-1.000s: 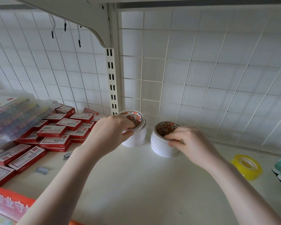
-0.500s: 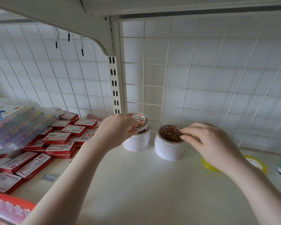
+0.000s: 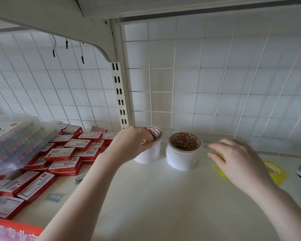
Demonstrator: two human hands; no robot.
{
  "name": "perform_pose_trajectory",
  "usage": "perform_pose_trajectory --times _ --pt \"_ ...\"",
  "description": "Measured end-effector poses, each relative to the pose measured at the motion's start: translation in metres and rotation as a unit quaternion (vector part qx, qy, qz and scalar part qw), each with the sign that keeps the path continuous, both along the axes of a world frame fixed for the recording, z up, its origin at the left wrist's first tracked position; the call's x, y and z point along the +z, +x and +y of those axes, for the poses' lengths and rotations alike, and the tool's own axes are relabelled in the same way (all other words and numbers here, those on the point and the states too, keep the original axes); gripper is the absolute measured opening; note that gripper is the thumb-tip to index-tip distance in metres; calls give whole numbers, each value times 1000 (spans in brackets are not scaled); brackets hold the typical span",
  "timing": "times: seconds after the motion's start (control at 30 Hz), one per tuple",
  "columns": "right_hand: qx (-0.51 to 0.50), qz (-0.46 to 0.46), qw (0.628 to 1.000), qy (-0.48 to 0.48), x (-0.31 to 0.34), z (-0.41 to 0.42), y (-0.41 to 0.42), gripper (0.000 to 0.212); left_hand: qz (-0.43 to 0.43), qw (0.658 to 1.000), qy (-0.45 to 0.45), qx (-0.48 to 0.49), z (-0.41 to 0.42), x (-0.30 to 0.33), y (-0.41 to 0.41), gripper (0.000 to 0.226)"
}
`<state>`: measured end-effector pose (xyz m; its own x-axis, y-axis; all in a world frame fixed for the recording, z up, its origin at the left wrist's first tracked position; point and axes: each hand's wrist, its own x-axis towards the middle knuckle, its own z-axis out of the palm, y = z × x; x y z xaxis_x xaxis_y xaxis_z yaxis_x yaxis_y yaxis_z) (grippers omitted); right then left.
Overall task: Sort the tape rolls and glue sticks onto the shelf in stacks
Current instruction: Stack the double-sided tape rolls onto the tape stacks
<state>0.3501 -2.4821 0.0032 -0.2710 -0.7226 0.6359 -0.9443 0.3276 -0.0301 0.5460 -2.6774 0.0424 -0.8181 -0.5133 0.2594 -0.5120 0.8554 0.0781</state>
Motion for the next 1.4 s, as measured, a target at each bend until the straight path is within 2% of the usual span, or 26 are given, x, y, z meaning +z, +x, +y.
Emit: perform_pose_trajectory --times 0.67,0.93,1.17,1.27,1.4 --pt "15 -17 1000 4 -12 -7 -7 26 -4 996 85 -5 -10 2 7 9" --pt "-7 -44 999 25 -11 -4 -8 21 22 994 104 -14 -6 4 10 20" --pt "-76 -35 994 74 3 8 -4 15 79 997 15 -3 12 -4 15 37" --pt "-114 -30 988 99 13 16 -6 27 137 990 -19 -3 28 -7 14 40" --pt "-124 -41 986 99 22 31 -13 29 151 987 -45 18 51 -11 11 43"
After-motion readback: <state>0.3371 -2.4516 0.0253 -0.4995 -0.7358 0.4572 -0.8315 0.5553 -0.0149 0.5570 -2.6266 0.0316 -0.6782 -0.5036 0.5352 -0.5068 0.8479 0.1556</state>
